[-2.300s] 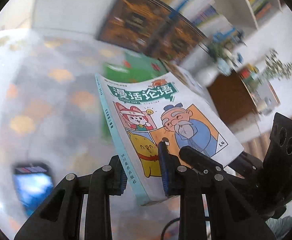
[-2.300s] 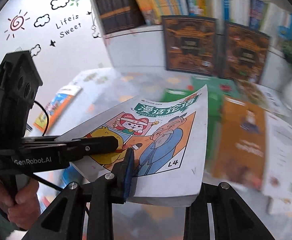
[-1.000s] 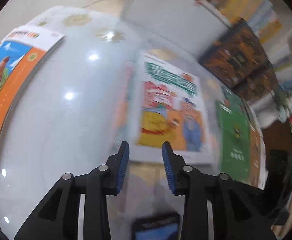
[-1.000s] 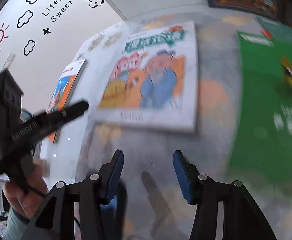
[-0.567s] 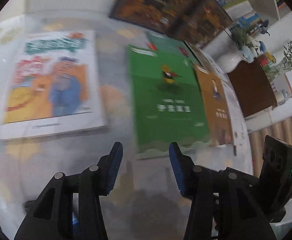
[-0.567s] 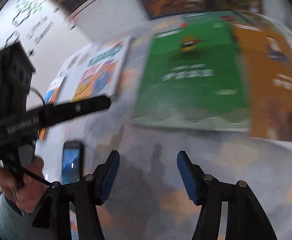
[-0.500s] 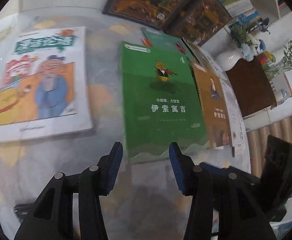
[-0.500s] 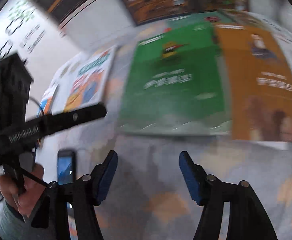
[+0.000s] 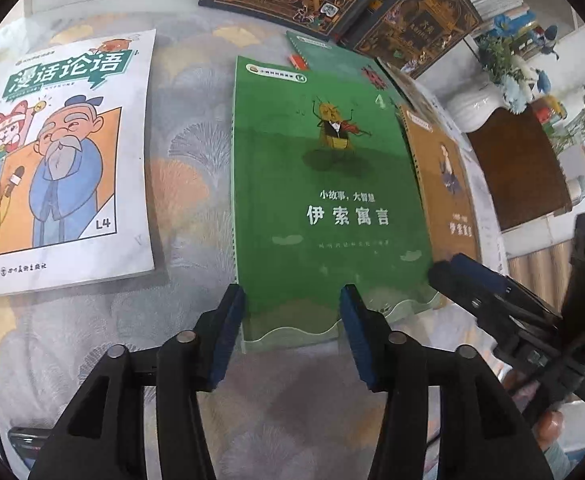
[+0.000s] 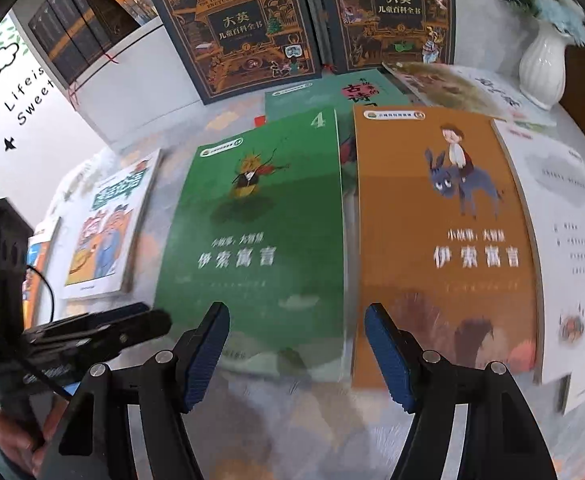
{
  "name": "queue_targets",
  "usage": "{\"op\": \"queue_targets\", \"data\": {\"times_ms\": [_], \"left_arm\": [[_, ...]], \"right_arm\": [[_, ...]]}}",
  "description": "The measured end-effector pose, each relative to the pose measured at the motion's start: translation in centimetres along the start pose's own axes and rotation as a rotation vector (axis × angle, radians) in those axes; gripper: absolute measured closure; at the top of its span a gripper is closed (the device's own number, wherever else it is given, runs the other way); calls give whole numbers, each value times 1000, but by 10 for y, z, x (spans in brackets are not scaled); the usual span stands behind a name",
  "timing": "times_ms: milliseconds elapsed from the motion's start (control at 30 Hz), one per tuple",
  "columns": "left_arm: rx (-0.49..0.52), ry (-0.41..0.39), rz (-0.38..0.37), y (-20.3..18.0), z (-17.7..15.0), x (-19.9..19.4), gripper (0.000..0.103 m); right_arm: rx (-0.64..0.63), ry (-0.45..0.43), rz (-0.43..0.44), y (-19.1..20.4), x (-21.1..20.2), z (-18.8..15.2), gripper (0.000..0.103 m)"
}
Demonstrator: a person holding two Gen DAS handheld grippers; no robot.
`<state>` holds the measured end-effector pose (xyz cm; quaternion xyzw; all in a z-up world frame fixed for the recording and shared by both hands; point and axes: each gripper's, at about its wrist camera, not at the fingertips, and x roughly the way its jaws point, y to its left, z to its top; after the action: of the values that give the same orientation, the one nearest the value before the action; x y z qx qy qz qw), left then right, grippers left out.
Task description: Organize books
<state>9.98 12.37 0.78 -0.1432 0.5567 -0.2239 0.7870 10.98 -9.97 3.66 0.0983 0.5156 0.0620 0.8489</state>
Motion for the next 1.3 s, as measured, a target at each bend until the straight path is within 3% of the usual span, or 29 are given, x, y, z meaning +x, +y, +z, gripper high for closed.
{"op": "queue_targets", "data": {"times_ms": [67, 233, 433, 633, 700, 767, 933, 1033, 1300], "left_arm": [[-18, 7, -6, 3, 1, 3, 35], [-34, -5, -18, 5, 0, 4, 34], [-64, -15, -45, 5, -1, 6, 23], [-45, -33, -4, -2, 0, 8, 26], [-29, -39, 32, -5, -1, 8, 38], [-29, -39, 37, -5, -1, 7, 45], [-51, -39, 22, -3, -13, 1, 46], [-32, -25, 35, -5, -29, -2, 46], [40, 22, 64, -17, -89, -17, 46]], "right_arm": [[7, -5, 27, -3, 2, 5, 35], [8, 4, 18, -4, 12, 13, 32], [-41, 7, -23, 3, 21, 17, 29], [-50, -2, -60, 4, 25, 16, 27], [-74, -1, -65, 8, 24, 15, 42], [-75, 28, -62, 10, 28, 13, 48], [-52, 47, -39, 7, 25, 3, 50], [-65, 74, -41, 11, 18, -13, 50], [-84, 176, -24, 18, -9, -98, 49]]}}
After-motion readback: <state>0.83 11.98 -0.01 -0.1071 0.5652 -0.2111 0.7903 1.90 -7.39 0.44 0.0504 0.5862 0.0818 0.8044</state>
